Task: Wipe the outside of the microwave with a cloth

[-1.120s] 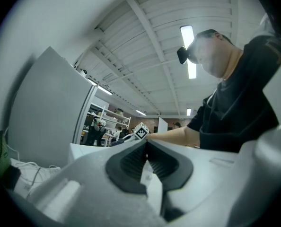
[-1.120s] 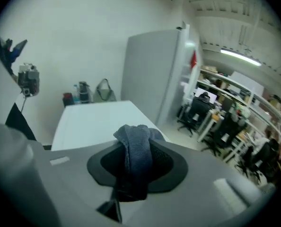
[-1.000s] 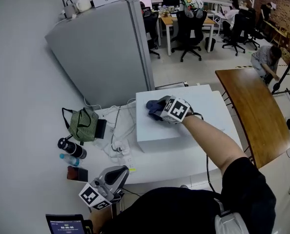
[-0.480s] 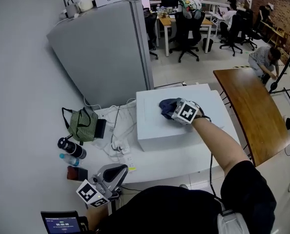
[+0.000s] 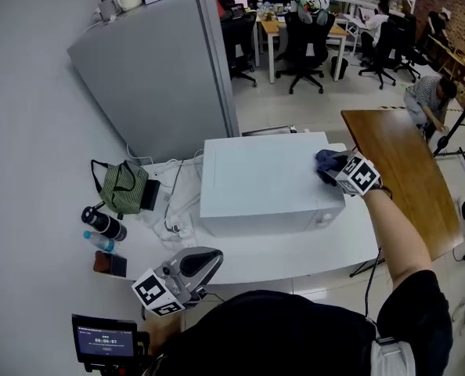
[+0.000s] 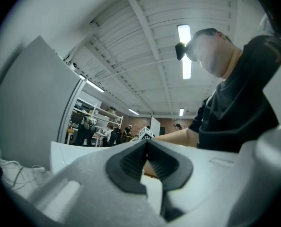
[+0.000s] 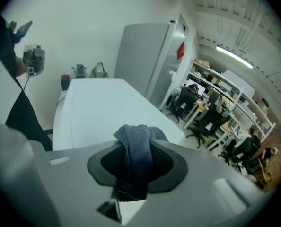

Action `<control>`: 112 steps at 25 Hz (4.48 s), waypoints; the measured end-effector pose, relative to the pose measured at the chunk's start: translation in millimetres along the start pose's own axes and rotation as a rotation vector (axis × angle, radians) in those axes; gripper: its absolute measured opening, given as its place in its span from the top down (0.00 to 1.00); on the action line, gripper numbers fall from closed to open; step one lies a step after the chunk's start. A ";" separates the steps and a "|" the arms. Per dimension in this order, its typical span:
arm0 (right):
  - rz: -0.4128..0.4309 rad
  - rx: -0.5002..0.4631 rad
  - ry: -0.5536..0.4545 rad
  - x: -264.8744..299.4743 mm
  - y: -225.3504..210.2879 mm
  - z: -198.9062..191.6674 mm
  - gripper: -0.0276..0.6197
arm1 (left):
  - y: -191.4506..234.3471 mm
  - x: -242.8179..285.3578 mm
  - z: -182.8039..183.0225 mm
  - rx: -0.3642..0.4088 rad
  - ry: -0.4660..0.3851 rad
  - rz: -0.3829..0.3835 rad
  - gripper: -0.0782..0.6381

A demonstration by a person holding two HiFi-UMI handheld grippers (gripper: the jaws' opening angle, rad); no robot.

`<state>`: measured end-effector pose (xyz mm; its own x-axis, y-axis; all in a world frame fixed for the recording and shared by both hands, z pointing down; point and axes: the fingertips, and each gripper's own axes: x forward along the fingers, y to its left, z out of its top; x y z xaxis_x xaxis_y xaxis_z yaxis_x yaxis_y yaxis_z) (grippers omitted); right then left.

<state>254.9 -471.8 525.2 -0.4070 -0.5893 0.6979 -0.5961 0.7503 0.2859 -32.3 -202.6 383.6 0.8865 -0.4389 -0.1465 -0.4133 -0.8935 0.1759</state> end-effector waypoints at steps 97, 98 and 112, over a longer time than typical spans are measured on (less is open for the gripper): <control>-0.297 -1.030 0.253 -44.8 119.9 -121.2 0.81 | -95.3 -4.3 -24.6 -0.017 0.027 -0.038 0.89; -0.290 -0.960 0.241 -48.2 120.9 -119.6 0.81 | -95.4 -6.2 -24.4 -0.017 0.030 -0.034 0.88; 0.358 0.769 -0.463 149.2 359.1 147.4 0.81 | -58.3 -199.7 -24.9 -0.009 0.082 0.099 0.88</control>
<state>-121.9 -334.5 635.1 -0.7869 -0.5472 0.2853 -0.6072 0.6039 -0.5163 -180.1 -60.5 426.8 0.8556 -0.5154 -0.0474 -0.4982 -0.8449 0.1946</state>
